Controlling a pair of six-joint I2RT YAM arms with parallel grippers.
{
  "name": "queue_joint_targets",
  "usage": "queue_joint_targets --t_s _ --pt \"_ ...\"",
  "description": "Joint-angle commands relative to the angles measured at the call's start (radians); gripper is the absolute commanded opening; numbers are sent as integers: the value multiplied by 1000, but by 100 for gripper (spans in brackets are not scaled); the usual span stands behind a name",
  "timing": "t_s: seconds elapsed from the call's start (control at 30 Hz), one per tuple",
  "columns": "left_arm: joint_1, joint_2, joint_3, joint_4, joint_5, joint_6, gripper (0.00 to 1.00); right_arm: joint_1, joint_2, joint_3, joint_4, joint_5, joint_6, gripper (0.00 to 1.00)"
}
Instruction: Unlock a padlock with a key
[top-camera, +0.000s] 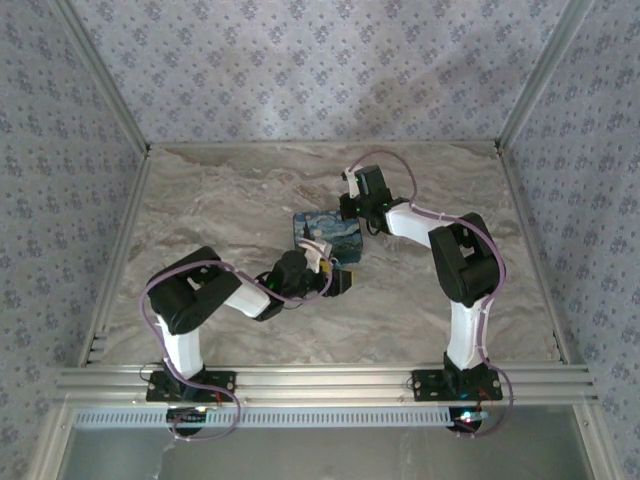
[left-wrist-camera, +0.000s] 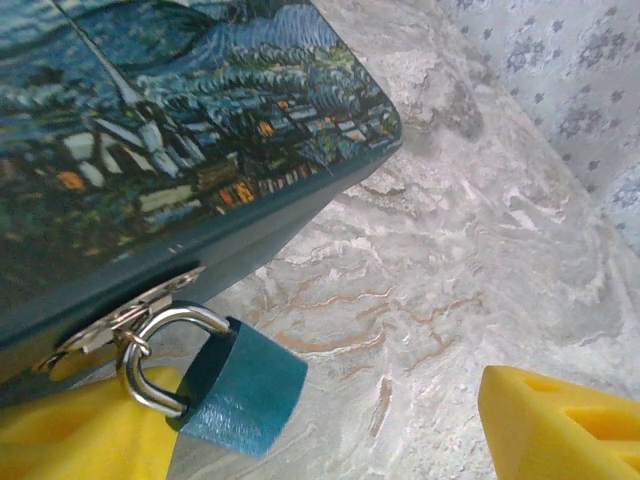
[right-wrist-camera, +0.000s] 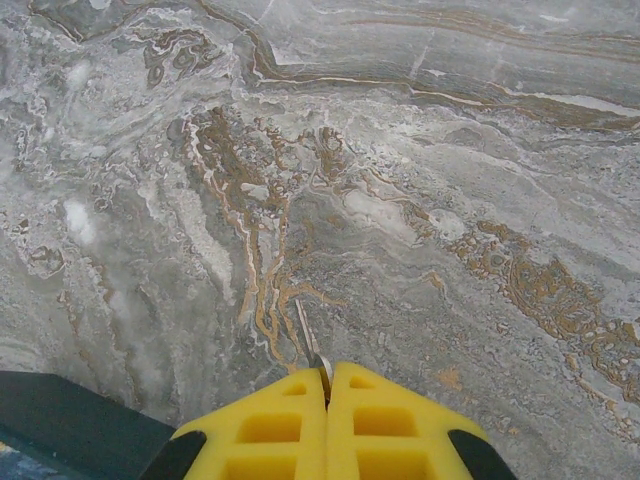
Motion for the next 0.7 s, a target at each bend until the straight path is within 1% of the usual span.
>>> queue_joint_targets --t_s 0.0,0.1,0.17,0.33,0.6,0.67 --pt "19 9 5 192 12 -32 77 25 8 -49 -128 -45 0 0" --pt "24 25 6 204 11 -60 74 25 4 -52 -126 -45 0 0" --pt "25 36 16 183 12 -69 69 25 0 -54 -125 -48 2 0" --pt "42 70 17 201 21 -120 59 24 -12 -58 -128 -48 0 0" --pt "71 73 -5 171 18 -162 55 23 -23 -64 -121 -55 2 0" --pt "77 74 -7 162 25 -166 48 23 -26 -64 -118 -56 3 0"
